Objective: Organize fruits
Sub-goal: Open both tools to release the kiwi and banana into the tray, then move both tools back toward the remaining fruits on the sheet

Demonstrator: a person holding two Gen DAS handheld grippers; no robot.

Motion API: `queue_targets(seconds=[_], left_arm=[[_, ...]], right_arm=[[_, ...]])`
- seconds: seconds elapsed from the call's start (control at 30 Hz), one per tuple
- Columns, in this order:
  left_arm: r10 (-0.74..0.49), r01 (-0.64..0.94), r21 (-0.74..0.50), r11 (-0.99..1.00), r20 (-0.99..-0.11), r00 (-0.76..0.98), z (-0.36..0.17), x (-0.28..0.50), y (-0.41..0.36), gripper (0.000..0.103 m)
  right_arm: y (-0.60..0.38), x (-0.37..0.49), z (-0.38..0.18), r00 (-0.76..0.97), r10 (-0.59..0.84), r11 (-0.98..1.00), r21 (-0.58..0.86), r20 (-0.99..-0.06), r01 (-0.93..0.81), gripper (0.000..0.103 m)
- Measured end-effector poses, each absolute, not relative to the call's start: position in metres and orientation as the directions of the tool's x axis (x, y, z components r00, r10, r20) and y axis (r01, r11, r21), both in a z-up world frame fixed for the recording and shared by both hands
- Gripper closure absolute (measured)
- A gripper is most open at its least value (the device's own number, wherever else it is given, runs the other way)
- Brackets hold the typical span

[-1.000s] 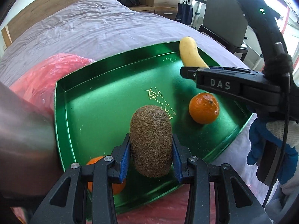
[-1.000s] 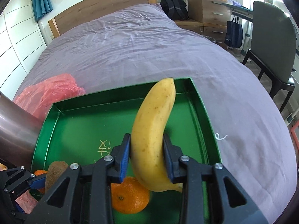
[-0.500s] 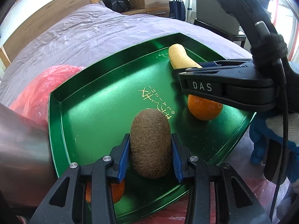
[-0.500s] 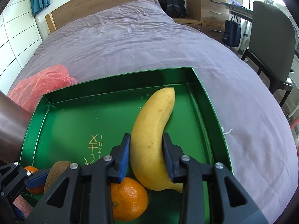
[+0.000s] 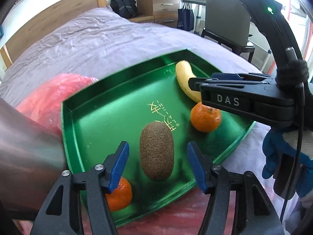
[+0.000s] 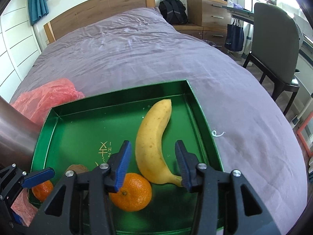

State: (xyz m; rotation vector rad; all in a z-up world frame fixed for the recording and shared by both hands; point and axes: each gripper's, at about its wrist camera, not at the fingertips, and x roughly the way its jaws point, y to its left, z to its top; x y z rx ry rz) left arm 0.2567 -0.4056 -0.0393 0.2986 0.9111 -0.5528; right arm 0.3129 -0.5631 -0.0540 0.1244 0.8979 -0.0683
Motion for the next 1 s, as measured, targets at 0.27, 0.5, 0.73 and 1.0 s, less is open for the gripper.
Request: queue_targets(seconds=[0.27,0.5,0.73,1.0], left_arm=[[-0.379,0.592,-0.02,0.805,-0.786,0.489,-0.002,0.22,-0.378,0.041],[-0.408,0.604,-0.044,0.796,-0.777,0.48,0.015,0.185,-0.352,0.037],[-0.379,0.572,-0.033,0.819,-0.78,0.498,0.017,0.149,-0.31,0.037],[-0.297,0.473,-0.016,0.881,-0.798,0.525,-0.001,0.12,-0.244,0.033]], right_arm=[[-0.557,0.267,-0.015,0.664,-0.053,0.986,0.065,-0.746,0.152,0.019],[-0.54,0.221,0.008,0.676,-0.069,0.985,0.059,-0.734,0.165,0.005],[-0.511,0.179,0.007,0.665,-0.033,0.984,0.091,-0.746,0.15,0.0],[-0.473,0.131,0.006,0.652,0.011,0.984,0.124,-0.758,0.127,0.0]])
